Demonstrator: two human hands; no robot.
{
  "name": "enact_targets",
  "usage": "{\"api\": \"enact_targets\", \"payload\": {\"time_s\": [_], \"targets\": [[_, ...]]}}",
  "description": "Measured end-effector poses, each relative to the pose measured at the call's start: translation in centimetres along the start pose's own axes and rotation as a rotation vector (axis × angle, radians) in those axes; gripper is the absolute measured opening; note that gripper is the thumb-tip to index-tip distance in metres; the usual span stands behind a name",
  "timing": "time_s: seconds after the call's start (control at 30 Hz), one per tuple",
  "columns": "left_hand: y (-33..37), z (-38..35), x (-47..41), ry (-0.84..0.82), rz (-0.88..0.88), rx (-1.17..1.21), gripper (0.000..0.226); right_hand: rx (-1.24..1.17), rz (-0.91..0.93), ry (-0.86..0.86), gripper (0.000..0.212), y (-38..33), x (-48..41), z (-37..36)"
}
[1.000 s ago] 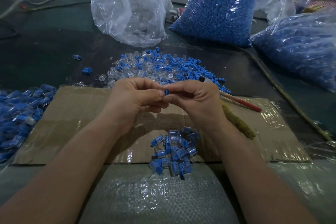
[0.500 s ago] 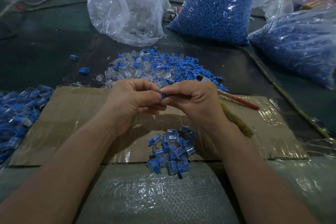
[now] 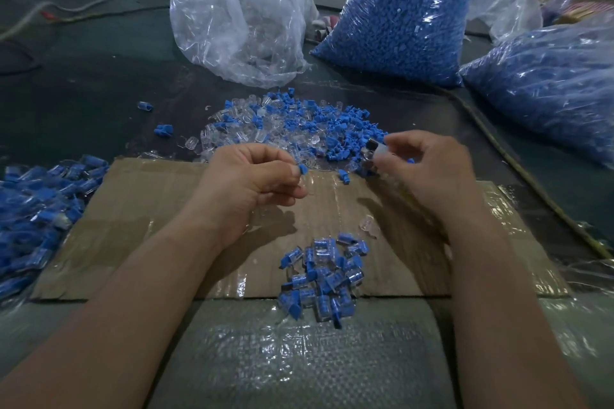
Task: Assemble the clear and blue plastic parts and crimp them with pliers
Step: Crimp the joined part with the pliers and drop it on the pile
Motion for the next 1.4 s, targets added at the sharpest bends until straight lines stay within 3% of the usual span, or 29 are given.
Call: {"api": "enact_targets", "payload": {"time_s": [0.07, 0.17, 0.3, 0.43, 0.53, 0.67, 0.77, 1.0, 1.4], "targets": [[-0.1, 0.1, -0.1, 0.005, -0.001, 0.009, 0.016, 0.05, -0.141, -0.038, 0.052, 2.5, -0.2, 0.8], [-0.1, 0.1, -0.1, 0.006, -0.004, 0.01, 0.018, 0.096, -0.327, -0.226, 0.078, 5.1, 0.2, 0.3], [-0.2, 0.2, -0.1, 0.0, -0.005, 0.016, 0.019, 0.242, -0.447, -0.409, 0.099, 6.2, 0.3, -0.6], [-0.2, 0.2, -0.2, -0.007, -0.007, 0.013, 0.018, 0.219, -0.43, -0.349, 0.087, 5.8, 0.0, -0.3], [-0.2, 0.2, -0.2, -0.014, -0.019, 0.025, 0.018, 0.215, -0.373, -0.253, 0.062, 4.8, 0.0, 0.2], [-0.1, 0.1, -0.1, -0.024, -0.06, 0.073, 0.018, 0.242, -0.178, -0.02, 0.043, 2.4, 0.0, 1.0], [0.1, 0.4, -0.2, 0.012, -0.097, 0.095, 0.012, 0.141, -0.03, 0.055, 0.038, 0.7, 0.1, 0.5], [0.5, 1.0, -0.3, 0.088, -0.188, 0.059, 0.01, 0.138, 0.237, 0.026, 0.032, -2.6, 0.3, -2.1], [1.4, 0.8, 0.1, 0.135, -0.275, -0.05, 0.014, 0.185, 0.272, -0.181, 0.035, -3.9, 0.4, -4.6]]}}
Point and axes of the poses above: each hand's wrist, its own x-axis away from the middle knuckle, its own z-axis out of the back of the hand, y = z × x, the point moved 7 cm from there along -x, towards the middle knuckle, and after that the axes turned 13 degrees about -y, right-handed, at the moved point
